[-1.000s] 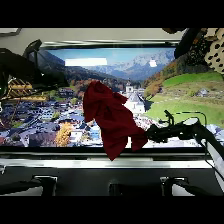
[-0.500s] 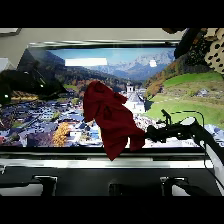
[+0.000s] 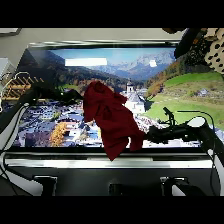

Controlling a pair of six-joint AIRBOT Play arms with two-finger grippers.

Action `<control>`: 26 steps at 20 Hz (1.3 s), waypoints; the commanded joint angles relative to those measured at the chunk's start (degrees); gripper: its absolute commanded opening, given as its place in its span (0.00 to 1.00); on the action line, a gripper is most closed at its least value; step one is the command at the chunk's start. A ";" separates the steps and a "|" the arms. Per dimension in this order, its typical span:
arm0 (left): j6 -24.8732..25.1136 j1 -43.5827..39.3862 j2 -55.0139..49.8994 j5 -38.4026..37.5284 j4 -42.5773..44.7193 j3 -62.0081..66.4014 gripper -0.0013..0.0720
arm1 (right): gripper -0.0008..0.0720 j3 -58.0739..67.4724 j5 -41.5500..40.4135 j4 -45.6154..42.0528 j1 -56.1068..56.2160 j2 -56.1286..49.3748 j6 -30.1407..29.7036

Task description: Fold the clothes and pants, and hang the long-sleeved shirts on hangers.

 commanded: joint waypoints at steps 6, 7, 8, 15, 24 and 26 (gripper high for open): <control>1.22 -2.45 -6.08 -1.31 -1.42 3.76 0.84 | 0.06 0.00 0.79 0.44 0.07 3.76 2.91; 1.03 -2.84 -6.54 -1.27 -1.42 3.76 0.83 | 0.06 0.00 0.81 0.59 0.07 3.74 2.93; 1.03 -3.26 -6.78 -1.31 -1.44 3.76 0.83 | 0.06 0.00 0.83 0.74 0.07 3.74 3.08; 1.03 -4.70 -6.69 1.25 -2.03 9.86 0.04 | 0.06 2.45 0.55 2.58 0.07 3.80 1.81; -5.95 1.07 9.86 7.13 -1.81 41.29 0.04 | 0.06 44.17 1.40 -1.70 0.07 4.22 -1.27; -8.09 3.54 20.94 2.45 -0.70 39.63 0.04 | 0.06 54.69 5.01 -1.73 0.07 5.84 -1.25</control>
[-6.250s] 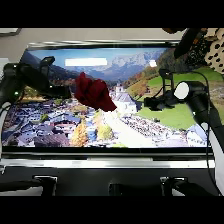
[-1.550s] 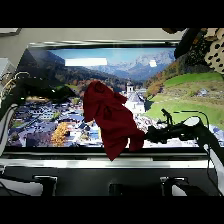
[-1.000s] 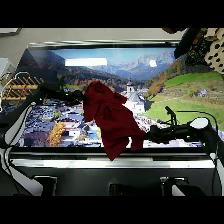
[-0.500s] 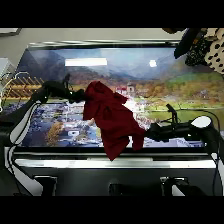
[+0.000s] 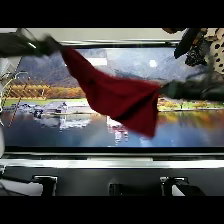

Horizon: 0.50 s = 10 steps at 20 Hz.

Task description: Fold the clothes and pants, and hang the long-sleeved shirts on hangers.

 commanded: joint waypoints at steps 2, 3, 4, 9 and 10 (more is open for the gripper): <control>-4.90 4.74 21.86 -7.65 3.52 -0.07 0.04 | 0.06 22.01 6.21 -1.62 0.04 4.70 0.68; -5.86 5.57 26.75 -8.79 5.31 -1.40 0.04 | 0.06 24.90 6.86 -2.93 0.04 7.04 2.49; -7.72 6.27 31.43 -9.35 8.24 -2.19 0.04 | 0.06 27.06 6.75 -4.63 0.04 9.60 4.52; -19.61 7.08 44.81 -9.31 26.36 -2.27 0.04 | 0.06 28.52 1.68 -10.38 0.04 20.00 12.81; -20.28 7.08 45.59 -9.25 28.41 -2.29 0.04 | 0.06 28.52 1.05 -11.04 0.04 20.44 14.64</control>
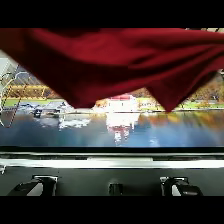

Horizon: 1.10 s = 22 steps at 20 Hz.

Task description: Fold the clothes and pants, and hang the long-sleeved shirts on hangers.

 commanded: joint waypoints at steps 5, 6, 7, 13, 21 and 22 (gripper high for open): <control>-5.73 -0.83 -0.24 6.16 10.54 -3.06 0.04 | 0.06 1.46 6.34 -4.68 0.04 -4.68 14.16; -4.35 -1.92 -2.86 7.17 10.54 -4.59 0.04 | 0.06 1.38 9.51 -4.61 0.04 -8.66 14.40; -2.64 -3.28 -5.97 7.23 10.58 -6.29 0.04 | 0.06 1.25 12.02 -4.57 0.04 -12.72 15.30; 0.76 -9.84 -35.71 4.59 10.97 -9.51 0.04 | 0.06 -0.74 12.85 -4.66 0.07 -41.38 9.94; 1.22 -17.03 -59.01 -5.31 10.56 -9.38 0.04 | 0.06 -2.58 -7.58 0.66 0.11 -67.49 9.33; 1.22 -17.57 -60.08 -5.49 10.56 -9.38 0.04 | 0.06 -2.58 -9.35 1.73 0.20 -68.96 9.35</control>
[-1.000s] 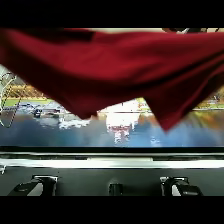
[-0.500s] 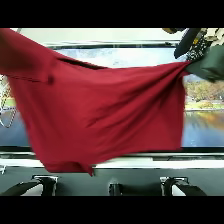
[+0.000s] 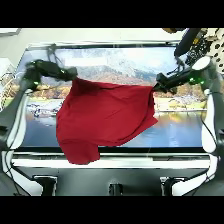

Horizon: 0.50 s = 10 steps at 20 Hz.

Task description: Fold the clothes and pants, and hang the long-sleeved shirts on hangers.

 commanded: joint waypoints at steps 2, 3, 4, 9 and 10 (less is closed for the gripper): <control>-0.02 -2.78 -6.54 -2.27 -0.15 -0.02 0.04 | 0.06 -0.17 -9.38 4.11 0.90 -8.68 -0.22; -0.02 -2.84 -6.51 -2.23 -0.17 -0.02 0.05 | 0.08 -0.17 -9.49 4.04 1.46 -9.16 -0.24; -0.07 -2.82 -6.25 -2.10 -0.42 0.00 0.13 | 0.15 -0.17 -9.44 4.07 1.75 -9.22 -0.55; 0.13 1.44 -2.62 9.57 -1.70 4.28 0.64 | 0.60 0.02 1.46 3.37 -1.18 -4.42 -6.99; 0.59 2.73 -1.14 12.33 -1.70 4.70 0.64 | 0.60 0.00 4.87 2.86 -2.84 -2.47 -9.73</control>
